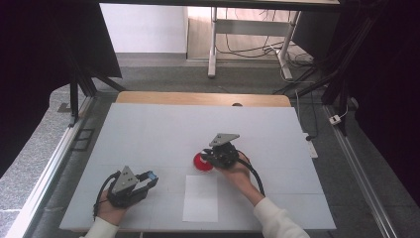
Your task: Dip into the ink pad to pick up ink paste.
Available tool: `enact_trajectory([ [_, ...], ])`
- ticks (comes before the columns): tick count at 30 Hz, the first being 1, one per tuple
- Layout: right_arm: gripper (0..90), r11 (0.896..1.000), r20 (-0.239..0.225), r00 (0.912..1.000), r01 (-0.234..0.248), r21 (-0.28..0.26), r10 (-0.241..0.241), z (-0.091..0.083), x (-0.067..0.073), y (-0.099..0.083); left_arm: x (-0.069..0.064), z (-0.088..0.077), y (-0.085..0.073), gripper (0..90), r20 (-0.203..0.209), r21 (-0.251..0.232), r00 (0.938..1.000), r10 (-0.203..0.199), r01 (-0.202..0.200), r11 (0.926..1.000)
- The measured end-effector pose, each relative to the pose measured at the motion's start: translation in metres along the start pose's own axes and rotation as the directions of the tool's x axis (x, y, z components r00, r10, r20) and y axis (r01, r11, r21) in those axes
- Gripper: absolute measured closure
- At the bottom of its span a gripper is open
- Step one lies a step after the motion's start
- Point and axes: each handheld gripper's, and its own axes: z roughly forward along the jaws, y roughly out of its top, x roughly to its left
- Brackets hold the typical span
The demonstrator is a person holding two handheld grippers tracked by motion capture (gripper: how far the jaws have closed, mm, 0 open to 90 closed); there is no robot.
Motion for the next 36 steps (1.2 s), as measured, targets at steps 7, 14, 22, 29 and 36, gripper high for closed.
enact_trajectory([
  [7, 75.5, 1.0, 0.003, 1.0, 0.0, -0.004, 0.0, 0.0, 0.0, -0.001, 0.0, 0.0, 0.0, 65.3, 0.0, 0.0, 1.0, -0.001, 0.001, 1.0],
  [14, 75.4, 1.0, 0.005, 1.0, 0.003, -0.007, -0.003, 0.0, 0.001, 0.0, 0.0, 0.0, 0.0, 65.3, 0.0, 0.0, 1.0, -0.003, 0.003, 1.0],
  [22, 75.3, 1.0, 0.009, 0.9999, 0.007, -0.018, -0.007, -0.003, 0.002, 0.001, 0.001, 0.001, 0.0, 65.3, -0.001, 0.0, 1.0, -0.001, 0.001, 1.0],
  [29, 75.3, 1.0, 0.01, 1.0, 0.0, -0.026, 0.0, -0.004, 0.002, 0.002, 0.0, 0.0, 0.0, 65.3, -0.002, -0.001, 1.0, -0.002, 0.002, 1.0],
  [36, 75.3, 0.998, 0.014, 0.9999, -0.009, -0.058, 0.01, -0.01, 0.0, 0.004, 0.001, 0.0, 0.0, 65.2, -0.003, -0.001, 1.0, -0.002, 0.002, 1.0],
])
